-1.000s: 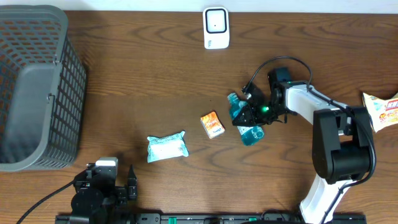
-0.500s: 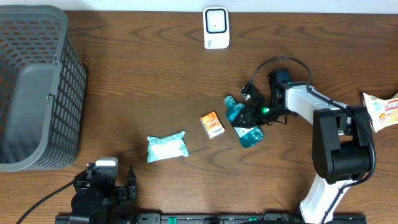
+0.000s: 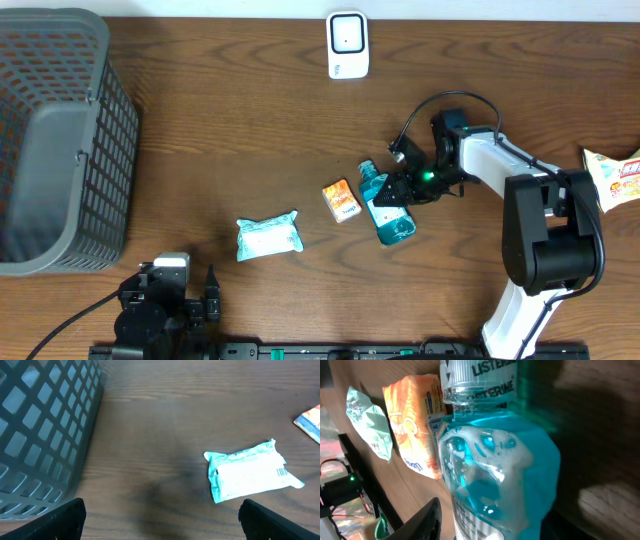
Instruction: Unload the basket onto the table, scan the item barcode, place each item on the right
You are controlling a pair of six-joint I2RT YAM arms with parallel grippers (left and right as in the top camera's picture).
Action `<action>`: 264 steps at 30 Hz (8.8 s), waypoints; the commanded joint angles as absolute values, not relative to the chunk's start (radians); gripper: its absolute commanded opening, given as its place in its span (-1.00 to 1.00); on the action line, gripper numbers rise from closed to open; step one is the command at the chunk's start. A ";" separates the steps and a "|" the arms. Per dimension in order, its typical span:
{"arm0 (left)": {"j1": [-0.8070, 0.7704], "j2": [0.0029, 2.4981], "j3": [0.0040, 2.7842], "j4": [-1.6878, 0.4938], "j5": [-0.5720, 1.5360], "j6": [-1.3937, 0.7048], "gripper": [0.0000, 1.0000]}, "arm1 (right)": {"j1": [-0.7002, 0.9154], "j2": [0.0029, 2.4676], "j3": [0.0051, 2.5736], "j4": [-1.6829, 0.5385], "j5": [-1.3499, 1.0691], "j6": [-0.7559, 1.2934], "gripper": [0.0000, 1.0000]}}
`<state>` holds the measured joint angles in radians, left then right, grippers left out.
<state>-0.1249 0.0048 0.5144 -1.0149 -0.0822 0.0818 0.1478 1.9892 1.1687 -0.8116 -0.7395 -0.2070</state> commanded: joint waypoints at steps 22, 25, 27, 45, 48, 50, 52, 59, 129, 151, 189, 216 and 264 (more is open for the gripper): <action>-0.123 0.006 0.514 -1.016 -0.091 0.081 0.96 | 0.160 1.964 1.429 -1.127 -0.459 -0.128 0.19; -0.123 0.006 0.514 -1.016 -0.091 0.081 0.96 | 0.177 1.909 1.431 -1.165 -0.457 -0.128 0.25; -0.123 0.006 0.514 -1.016 -0.091 0.081 0.96 | 0.188 1.851 1.431 -1.190 -0.454 -0.127 0.35; -0.123 0.006 0.514 -1.016 -0.091 0.081 0.96 | 0.691 1.594 1.209 -1.092 0.302 0.475 0.99; -0.123 0.006 0.514 -1.016 -0.091 0.081 0.96 | 0.785 1.650 1.201 -1.083 0.492 0.547 0.98; -0.123 0.006 0.514 -1.016 -0.091 0.080 0.96 | 0.828 1.692 1.201 -1.063 0.593 0.554 0.99; -0.123 0.006 0.514 -1.016 -0.091 0.081 0.95 | 0.853 1.745 1.201 -1.027 0.635 0.552 0.99; -0.123 0.006 0.514 -1.016 -0.091 0.081 0.96 | 0.877 1.966 1.218 -1.043 0.714 0.605 0.98; -0.123 0.006 0.514 -1.016 -0.091 0.081 0.95 | 0.568 2.012 1.470 -1.050 0.751 0.312 0.99; -0.123 0.006 0.514 -1.016 -0.091 0.081 0.96 | 0.305 2.104 1.472 -0.762 0.287 -0.059 0.66; -0.123 0.006 0.514 -1.016 -0.091 0.081 0.96 | 0.306 2.138 2.019 -1.116 -0.112 -0.052 -0.97; -0.123 0.006 0.514 -1.016 -0.091 0.081 0.96 | 0.520 2.018 2.032 -0.777 -0.063 0.002 -0.96; -0.123 0.006 0.514 -1.016 -0.091 0.081 0.96 | 0.643 2.155 2.001 -0.928 0.577 0.685 0.40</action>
